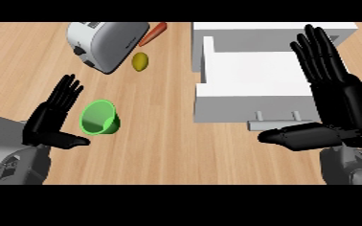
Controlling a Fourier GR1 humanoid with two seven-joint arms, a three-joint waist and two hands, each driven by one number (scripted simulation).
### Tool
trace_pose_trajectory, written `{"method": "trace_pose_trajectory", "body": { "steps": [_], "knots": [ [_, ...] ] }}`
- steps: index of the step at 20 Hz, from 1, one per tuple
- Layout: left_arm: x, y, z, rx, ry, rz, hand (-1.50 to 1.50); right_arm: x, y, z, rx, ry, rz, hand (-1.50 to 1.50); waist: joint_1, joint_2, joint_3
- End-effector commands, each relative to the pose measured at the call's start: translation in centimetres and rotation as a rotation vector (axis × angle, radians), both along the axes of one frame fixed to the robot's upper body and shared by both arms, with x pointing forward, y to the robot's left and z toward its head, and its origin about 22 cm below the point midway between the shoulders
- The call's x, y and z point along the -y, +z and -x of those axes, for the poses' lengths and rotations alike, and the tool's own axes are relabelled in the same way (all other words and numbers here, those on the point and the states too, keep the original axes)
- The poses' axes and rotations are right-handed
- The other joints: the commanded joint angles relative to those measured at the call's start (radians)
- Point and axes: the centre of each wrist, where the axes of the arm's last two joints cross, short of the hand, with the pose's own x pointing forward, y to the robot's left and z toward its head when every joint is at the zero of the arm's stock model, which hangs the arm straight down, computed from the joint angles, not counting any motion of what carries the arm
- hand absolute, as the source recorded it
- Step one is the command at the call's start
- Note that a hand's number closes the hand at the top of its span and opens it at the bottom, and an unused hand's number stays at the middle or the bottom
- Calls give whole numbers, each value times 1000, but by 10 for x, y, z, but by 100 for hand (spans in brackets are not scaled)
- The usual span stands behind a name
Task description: Pick up the cup, place it into the drawer and close the drawer
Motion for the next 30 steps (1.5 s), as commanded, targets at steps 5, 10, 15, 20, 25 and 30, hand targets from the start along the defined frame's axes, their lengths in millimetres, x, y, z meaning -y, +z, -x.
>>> {"method": "trace_pose_trajectory", "body": {
  "steps": [5,10,15,20,25,30],
  "knots": [
    [-17,-45,6,-48,17,-12,-150,26,-14,-7,-17,2,-7,-150,-2,1,0],
    [1,-78,17,-36,27,-56,-150,4,10,8,-16,5,3,-150,-16,4,-2],
    [-3,-76,12,-18,46,-53,-150,12,5,-4,-4,24,1,-150,-20,7,-3],
    [-12,-78,19,1,61,-5,-150,5,-1,-6,-3,15,9,-150,-19,10,-3],
    [10,-88,18,28,57,-6,-150,9,11,8,8,40,18,-150,-32,11,-5],
    [25,-94,18,43,28,-9,-150,18,5,-4,3,21,7,-150,-31,12,-4]
  ]
}}
